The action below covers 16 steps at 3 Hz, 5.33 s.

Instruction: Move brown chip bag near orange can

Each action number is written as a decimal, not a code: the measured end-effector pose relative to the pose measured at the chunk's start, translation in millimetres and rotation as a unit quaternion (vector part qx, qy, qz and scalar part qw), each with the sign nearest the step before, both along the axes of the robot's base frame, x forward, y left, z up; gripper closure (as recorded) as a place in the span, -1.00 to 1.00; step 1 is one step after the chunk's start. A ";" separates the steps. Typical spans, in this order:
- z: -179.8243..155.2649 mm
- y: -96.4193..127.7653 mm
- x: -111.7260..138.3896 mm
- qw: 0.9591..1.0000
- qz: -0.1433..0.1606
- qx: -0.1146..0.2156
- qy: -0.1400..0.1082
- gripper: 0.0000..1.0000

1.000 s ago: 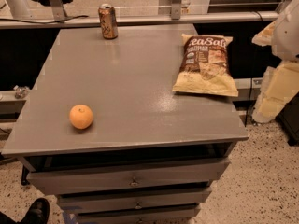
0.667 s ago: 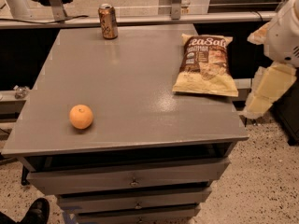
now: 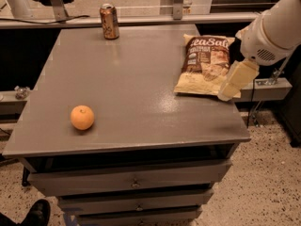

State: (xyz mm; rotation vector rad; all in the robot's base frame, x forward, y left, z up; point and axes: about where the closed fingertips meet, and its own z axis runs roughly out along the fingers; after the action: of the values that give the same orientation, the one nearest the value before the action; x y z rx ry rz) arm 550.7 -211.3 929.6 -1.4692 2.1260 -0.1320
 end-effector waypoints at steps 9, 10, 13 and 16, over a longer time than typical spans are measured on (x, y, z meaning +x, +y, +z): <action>-79.5 -3.4 101.6 0.984 -0.138 0.100 0.044 1.00; -54.1 29.4 94.1 0.990 -0.078 0.109 0.032 1.00; 32.8 107.3 55.9 0.987 0.082 0.136 -0.018 1.00; 24.8 105.9 174.1 0.987 0.019 0.148 -0.052 1.00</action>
Offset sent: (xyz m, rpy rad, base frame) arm 0.0943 -0.0135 -0.0866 0.1431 0.0537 -0.2163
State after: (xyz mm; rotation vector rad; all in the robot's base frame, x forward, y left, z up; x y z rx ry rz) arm 724.8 -105.4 954.4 -1.2982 1.9368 0.1152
